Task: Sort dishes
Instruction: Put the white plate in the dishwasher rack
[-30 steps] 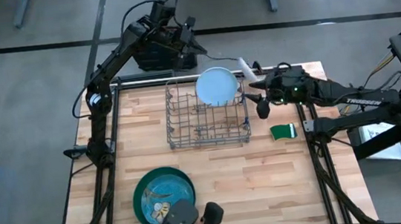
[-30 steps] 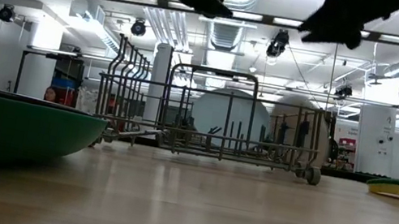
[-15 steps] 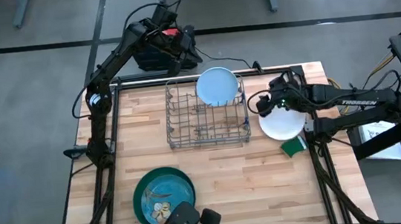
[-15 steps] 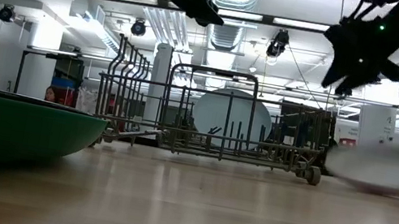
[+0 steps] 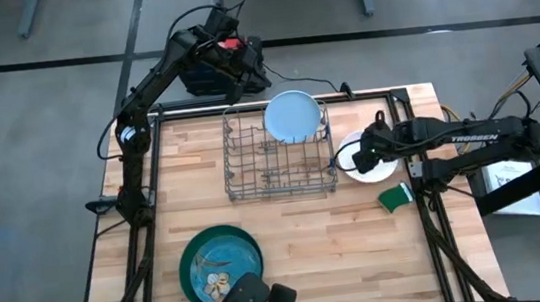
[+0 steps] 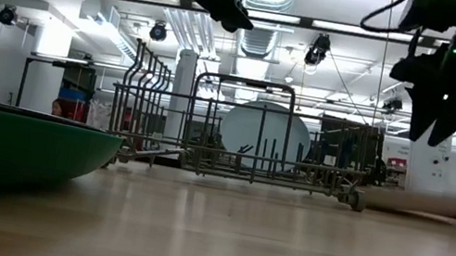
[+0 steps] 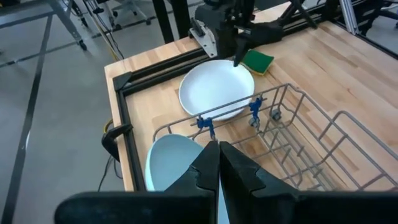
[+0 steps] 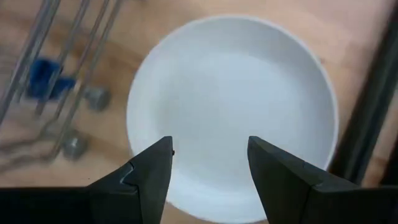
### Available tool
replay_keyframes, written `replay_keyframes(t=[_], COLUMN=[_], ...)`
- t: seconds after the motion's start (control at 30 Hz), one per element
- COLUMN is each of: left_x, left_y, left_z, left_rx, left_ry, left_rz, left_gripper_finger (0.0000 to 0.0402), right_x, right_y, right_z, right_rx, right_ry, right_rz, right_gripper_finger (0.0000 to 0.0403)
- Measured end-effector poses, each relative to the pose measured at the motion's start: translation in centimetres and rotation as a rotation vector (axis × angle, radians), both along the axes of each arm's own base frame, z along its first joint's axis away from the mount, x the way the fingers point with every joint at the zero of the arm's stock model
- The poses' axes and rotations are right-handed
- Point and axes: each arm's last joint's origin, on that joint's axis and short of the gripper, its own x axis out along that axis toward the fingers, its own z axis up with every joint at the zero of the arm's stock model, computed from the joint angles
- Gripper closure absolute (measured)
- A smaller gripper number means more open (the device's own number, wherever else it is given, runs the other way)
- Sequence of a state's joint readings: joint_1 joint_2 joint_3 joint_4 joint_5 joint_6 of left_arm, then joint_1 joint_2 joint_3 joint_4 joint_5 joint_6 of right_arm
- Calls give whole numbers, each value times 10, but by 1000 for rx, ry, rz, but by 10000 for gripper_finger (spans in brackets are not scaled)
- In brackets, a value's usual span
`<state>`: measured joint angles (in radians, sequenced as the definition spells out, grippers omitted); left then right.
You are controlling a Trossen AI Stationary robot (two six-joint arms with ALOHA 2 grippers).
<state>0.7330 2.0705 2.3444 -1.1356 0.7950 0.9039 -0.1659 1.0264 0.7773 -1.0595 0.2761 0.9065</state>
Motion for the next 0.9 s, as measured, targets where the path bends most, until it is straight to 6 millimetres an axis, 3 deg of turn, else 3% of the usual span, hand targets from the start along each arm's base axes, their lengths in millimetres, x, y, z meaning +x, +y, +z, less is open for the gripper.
replay_keyframes(t=[0.2, 0.4, 0.9], left_x=[-1, -2, -3], left_y=[-1, -2, -2], left_z=[-2, -3, -3], left_rx=[-20, -34, -35], left_ry=[23, 37, 39], left_rz=[0, 0, 0], left_gripper_finger=[401, 401, 401], right_x=[16, 29, 47], right_y=[9, 19, 24], right_z=[-13, -44, -100], right_rx=[48, 140, 130], right_ry=[-5, 53, 316], right_rz=[264, 386, 402], right_gripper_finger=[203, 204, 217])
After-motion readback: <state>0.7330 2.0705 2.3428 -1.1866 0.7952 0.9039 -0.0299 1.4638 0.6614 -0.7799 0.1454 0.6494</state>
